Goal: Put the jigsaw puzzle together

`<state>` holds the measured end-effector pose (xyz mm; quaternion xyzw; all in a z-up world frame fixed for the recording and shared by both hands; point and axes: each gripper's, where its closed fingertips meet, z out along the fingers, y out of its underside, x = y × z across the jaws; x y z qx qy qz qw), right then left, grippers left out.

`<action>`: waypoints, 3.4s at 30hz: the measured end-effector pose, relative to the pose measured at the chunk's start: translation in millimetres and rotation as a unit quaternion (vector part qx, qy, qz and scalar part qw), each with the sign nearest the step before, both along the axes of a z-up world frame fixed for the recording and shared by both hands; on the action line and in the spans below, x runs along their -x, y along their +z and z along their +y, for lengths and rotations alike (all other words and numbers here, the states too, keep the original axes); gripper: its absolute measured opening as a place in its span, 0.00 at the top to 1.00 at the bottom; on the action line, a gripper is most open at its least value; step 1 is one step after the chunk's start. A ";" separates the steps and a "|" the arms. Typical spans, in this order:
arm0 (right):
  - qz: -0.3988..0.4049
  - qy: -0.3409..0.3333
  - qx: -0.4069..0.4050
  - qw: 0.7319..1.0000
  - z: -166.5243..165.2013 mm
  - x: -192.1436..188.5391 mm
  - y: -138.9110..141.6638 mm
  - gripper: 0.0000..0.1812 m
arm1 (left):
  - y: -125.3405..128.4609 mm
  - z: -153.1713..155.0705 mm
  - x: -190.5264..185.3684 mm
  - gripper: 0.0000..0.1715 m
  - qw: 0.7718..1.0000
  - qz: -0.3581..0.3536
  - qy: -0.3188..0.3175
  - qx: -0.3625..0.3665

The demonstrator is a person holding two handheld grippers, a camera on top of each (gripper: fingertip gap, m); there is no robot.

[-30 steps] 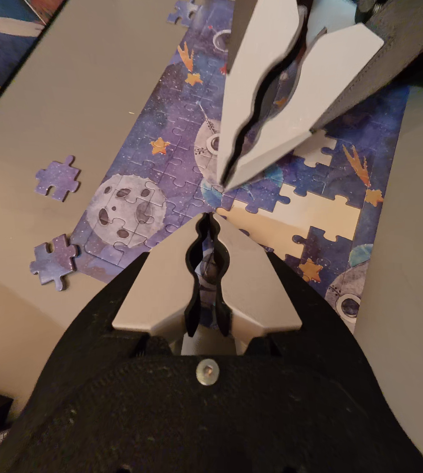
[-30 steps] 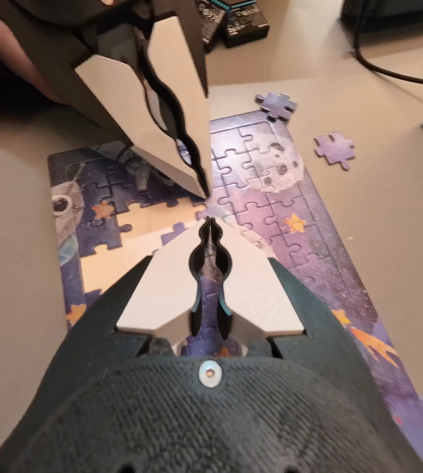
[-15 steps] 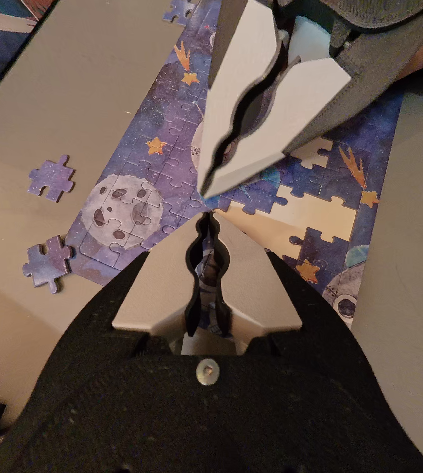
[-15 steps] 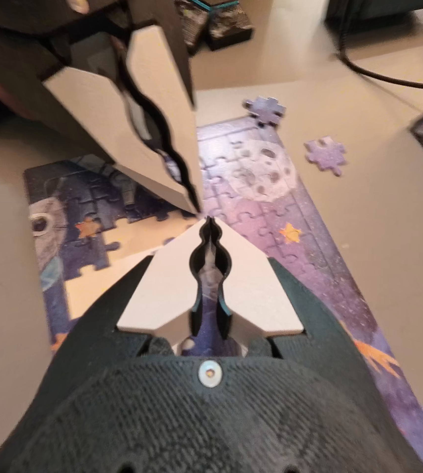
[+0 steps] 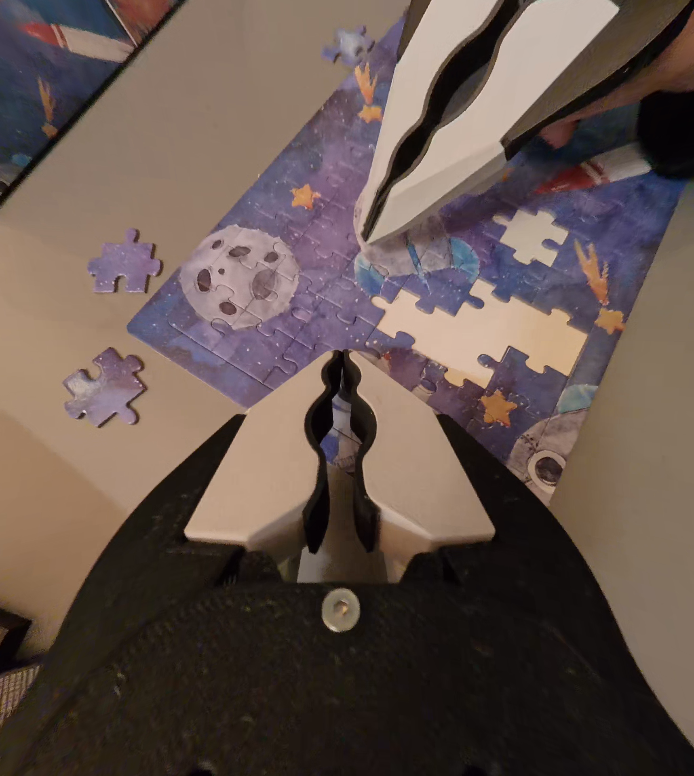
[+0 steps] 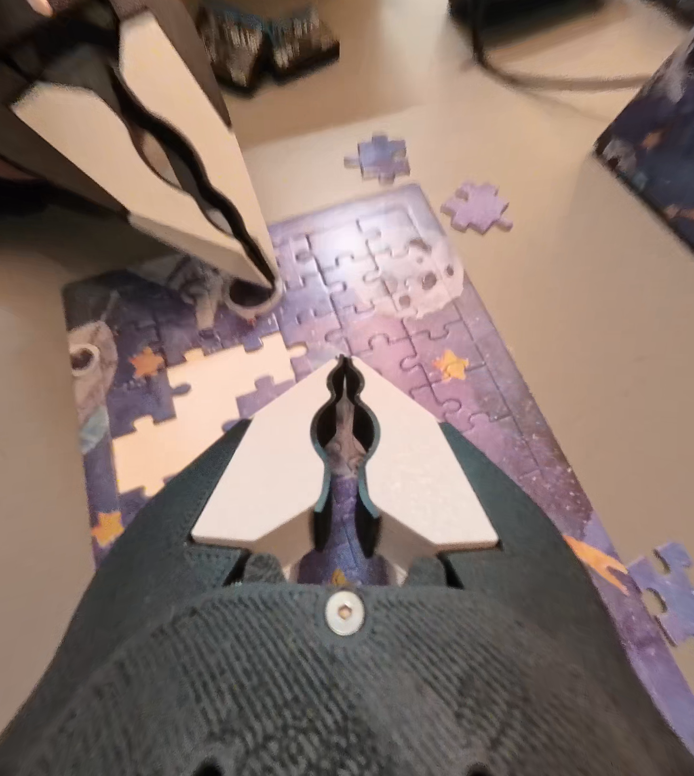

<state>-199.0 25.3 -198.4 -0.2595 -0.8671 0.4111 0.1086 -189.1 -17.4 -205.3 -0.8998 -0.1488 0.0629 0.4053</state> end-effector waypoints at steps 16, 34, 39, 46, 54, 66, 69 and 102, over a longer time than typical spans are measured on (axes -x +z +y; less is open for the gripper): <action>0.084 -0.137 0.070 0.985 95.4 45.2 50.9 1.00 | 6.7 8.0 16.2 1.00 0.996 0.083 0.038 0.004; 0.124 -0.193 0.168 0.959 147.4 44.6 76.1 0.98 | 22.0 -11.0 18.8 1.00 0.995 -0.003 0.032 -0.090; 0.129 -0.190 0.191 0.954 145.8 44.5 71.3 0.92 | 37.4 -3.7 16.4 1.00 0.990 0.086 0.011 -0.109; 0.148 -0.175 0.137 0.964 135.0 47.1 63.3 0.95 | 8.6 15.8 9.8 1.00 0.997 0.056 -0.051 -0.007; 0.217 -0.117 0.063 0.967 149.3 63.0 66.9 1.00 | 17.1 16.2 16.0 1.00 0.984 -0.033 -0.172 -0.024; 0.180 -0.070 0.010 0.981 151.8 42.3 55.7 0.91 | 23.1 -24.9 80.1 0.98 0.997 0.022 -0.027 -0.075; 0.228 -0.069 -0.050 0.970 147.1 40.1 57.8 0.85 | 22.6 -27.7 84.8 0.96 0.996 0.012 -0.014 -0.089; 0.030 -0.061 -0.029 0.997 183.0 26.9 -9.4 0.80 | 7.1 -41.2 107.1 0.87 0.997 0.052 0.053 -0.016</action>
